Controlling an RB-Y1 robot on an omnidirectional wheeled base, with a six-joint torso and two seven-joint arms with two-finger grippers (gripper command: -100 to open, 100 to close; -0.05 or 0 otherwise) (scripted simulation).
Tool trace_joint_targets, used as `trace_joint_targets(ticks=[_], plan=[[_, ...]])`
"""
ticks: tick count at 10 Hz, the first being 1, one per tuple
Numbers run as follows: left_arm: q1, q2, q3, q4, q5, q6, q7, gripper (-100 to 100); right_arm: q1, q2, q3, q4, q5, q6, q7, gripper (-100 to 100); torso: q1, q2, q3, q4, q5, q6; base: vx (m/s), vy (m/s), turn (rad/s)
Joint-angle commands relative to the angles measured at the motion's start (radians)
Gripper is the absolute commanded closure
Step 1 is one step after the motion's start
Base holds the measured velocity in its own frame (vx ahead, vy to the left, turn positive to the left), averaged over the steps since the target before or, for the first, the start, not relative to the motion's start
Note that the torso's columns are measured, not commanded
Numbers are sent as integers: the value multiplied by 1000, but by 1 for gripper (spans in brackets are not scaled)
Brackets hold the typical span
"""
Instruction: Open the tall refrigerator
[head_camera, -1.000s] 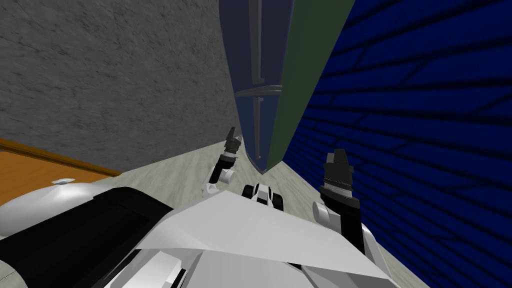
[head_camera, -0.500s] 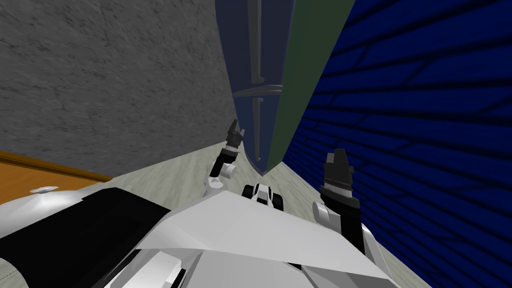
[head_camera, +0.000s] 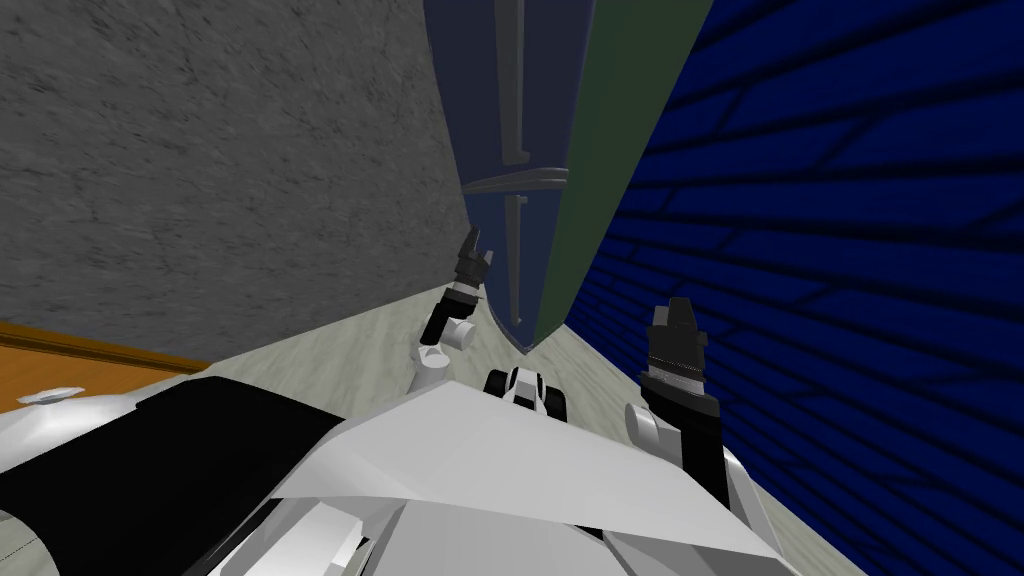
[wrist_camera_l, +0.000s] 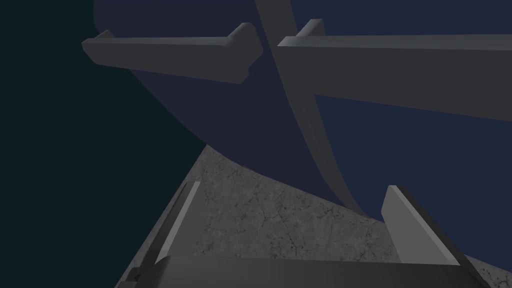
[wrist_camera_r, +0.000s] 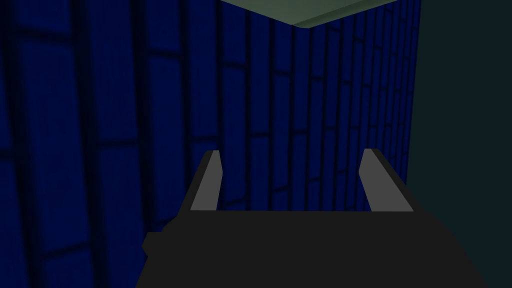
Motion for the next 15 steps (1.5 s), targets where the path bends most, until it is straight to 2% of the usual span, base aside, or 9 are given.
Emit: trace_joint_targets(ticks=[1, 2, 3, 5, 6, 9, 10, 12, 15], plan=[[-70, -2, -4, -8, 4, 74, -6, -100, 0, 0, 0, 0, 0, 0, 0, 0, 0, 0, 0, 0, 0, 0, 51, 40, -61], [-104, -1, -5, -12, 7, 105, -9, -100, 0, 0, 0, 0, 0, 0, 0, 0, 1, -1, -1, 0, 0, 0, 63, 48, -62], [-104, -1, -5, -12, 7, 117, -9, -100, 0, 0, 0, 0, 0, 0, 0, 0, 1, -2, -1, 0, 0, 0, 52, 38, -14], [-168, -1, -8, -16, 12, 179, -14, -100, 0, 0, 0, 0, 0, 0, 0, 0, 0, 0, 0, 0, 0, 0, 52, 40, -40], [-168, -1, -8, -16, 12, 190, -14, -100, 0, 0, 0, 0, 0, 0, 0, 0, 0, 0, 0, 0, 0, 0, 43, 35, -26], [-263, 1, -12, -20, 19, 288, -21, -100, 0, 0, 0, 0, 0, 0, 0, 0, 0, -1, -1, 0, 0, 0, 60, 38, -52], [-266, 1, -12, -20, 19, 299, -21, -100, 0, 0, 0, 0, 0, 0, 0, 0, 1, -2, -1, 0, 0, 0, 49, 43, -20], [-328, 2, -15, -23, 24, 360, -26, -100, 0, 0, 0, 0, 0, 0, 0, 0, 0, 1, 1, 0, 0, 0, 44, 47, -42], [-388, 3, -18, -28, 29, 435, -30, -100, 0, 0, 0, 0, 0, 0, 0, 0, -2, -5, -4, 0, -2, 2, 27, 35, -25]])
